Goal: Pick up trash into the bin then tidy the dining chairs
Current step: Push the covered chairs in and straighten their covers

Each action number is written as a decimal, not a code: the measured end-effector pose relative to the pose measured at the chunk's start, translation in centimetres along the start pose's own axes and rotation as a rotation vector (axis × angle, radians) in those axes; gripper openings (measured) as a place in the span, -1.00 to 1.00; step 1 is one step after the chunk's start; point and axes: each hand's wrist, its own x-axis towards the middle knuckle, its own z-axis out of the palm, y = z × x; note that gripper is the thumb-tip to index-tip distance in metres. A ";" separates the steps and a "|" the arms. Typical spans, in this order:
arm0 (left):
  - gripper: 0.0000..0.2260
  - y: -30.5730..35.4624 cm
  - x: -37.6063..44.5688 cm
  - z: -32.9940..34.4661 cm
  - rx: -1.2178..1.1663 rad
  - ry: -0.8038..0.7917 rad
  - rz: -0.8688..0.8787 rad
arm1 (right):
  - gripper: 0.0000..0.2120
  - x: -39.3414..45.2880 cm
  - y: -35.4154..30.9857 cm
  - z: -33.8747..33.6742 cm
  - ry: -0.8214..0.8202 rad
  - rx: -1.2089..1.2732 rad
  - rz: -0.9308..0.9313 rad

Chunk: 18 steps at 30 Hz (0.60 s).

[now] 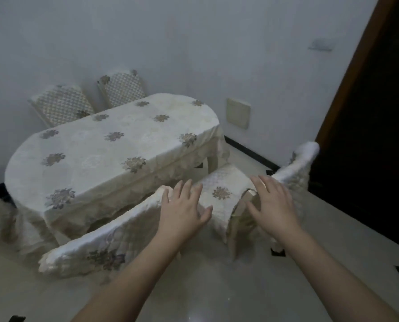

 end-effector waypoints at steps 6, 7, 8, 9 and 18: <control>-0.37 14.4 1.6 -0.8 -0.032 -0.056 0.130 | -0.39 -4.8 10.2 -5.9 0.069 -0.076 0.060; -0.36 16.4 2.0 -1.1 -0.040 -0.044 0.141 | -0.38 -5.5 11.7 -6.8 0.078 -0.081 0.064; -0.35 18.1 2.5 -1.5 -0.049 -0.023 0.151 | -0.38 -6.1 13.0 -7.7 0.090 -0.082 0.074; -0.35 19.6 2.9 -2.0 -0.056 -0.010 0.161 | -0.38 -6.7 14.4 -8.5 0.098 -0.080 0.090; -0.31 28.3 7.4 -3.7 -0.052 0.037 0.279 | -0.37 -8.6 22.8 -12.6 0.148 -0.095 0.179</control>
